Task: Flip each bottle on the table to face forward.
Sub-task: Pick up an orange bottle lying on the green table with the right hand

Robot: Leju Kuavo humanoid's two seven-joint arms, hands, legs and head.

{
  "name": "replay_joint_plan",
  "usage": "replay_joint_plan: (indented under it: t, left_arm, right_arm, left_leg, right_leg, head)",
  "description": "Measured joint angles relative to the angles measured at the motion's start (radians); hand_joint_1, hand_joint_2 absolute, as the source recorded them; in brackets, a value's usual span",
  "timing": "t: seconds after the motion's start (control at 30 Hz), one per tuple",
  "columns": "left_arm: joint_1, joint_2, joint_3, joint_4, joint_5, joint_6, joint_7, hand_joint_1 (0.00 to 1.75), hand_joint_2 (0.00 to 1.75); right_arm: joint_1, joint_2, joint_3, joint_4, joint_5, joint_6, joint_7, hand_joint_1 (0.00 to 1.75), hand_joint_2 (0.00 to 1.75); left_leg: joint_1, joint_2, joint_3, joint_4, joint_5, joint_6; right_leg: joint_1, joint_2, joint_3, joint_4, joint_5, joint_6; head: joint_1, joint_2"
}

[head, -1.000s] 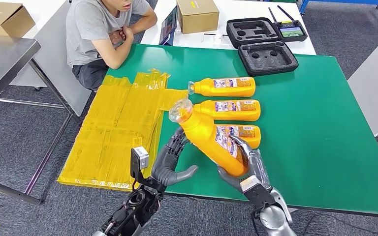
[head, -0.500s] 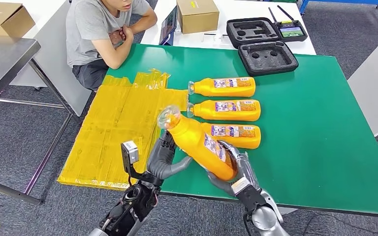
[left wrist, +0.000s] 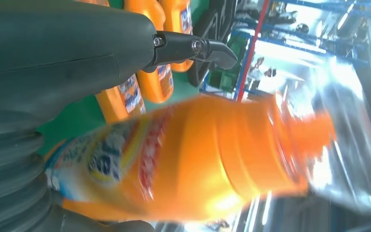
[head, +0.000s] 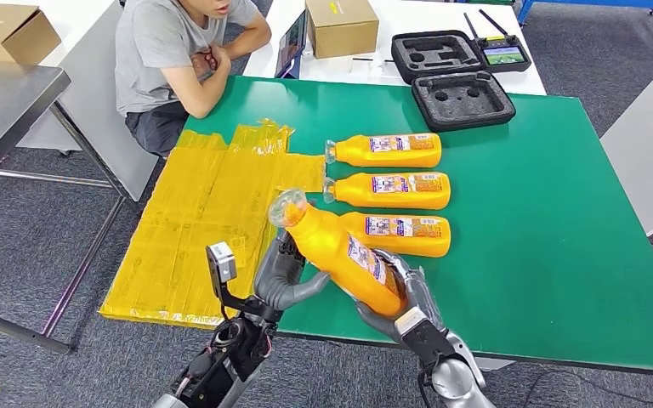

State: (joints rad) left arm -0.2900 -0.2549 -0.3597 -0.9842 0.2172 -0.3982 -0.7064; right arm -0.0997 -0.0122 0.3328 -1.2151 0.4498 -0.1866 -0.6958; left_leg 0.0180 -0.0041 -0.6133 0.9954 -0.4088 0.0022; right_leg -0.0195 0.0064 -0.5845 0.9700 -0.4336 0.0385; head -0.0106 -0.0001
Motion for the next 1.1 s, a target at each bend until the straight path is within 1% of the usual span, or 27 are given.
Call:
replay_joint_plan:
  t: [0.27,0.47,0.83,1.1]
  left_arm:
    - [-0.02,-0.002,-0.075,0.061,0.007,-0.018,0.0,0.0,1.75]
    - [-0.025,-0.002,-0.101,0.081,0.005,-0.008,0.0,0.0,1.75]
    - [-0.035,-0.002,-0.11,0.104,0.005,0.009,-0.001,0.0,1.75]
    - [-0.042,-0.002,-0.101,0.11,0.007,0.025,-0.001,0.0,1.75]
  right_arm:
    - [-0.013,0.0,-0.013,0.014,0.006,-0.004,0.0,1.75,1.75]
    - [-0.019,0.004,-0.014,0.024,0.019,-0.004,0.0,1.74,1.75]
    - [-0.057,0.024,-0.01,0.063,0.018,0.022,-0.001,1.75,1.75]
    - [-0.085,0.05,0.036,0.132,0.001,0.013,-0.001,1.73,1.75]
  left_leg:
    - [0.0,0.0,0.0,0.0,0.0,0.0]
    - [0.0,0.0,0.0,0.0,0.0,0.0]
    - [0.0,0.0,0.0,0.0,0.0,0.0]
    - [0.0,0.0,0.0,0.0,0.0,0.0]
  right_leg:
    - [0.0,0.0,0.0,0.0,0.0,0.0]
    - [0.0,0.0,0.0,0.0,0.0,0.0]
    - [0.0,0.0,0.0,0.0,0.0,0.0]
    - [0.0,0.0,0.0,0.0,0.0,0.0]
  head:
    - [0.0,0.0]
    - [0.0,0.0]
    - [0.0,0.0]
    - [0.0,0.0]
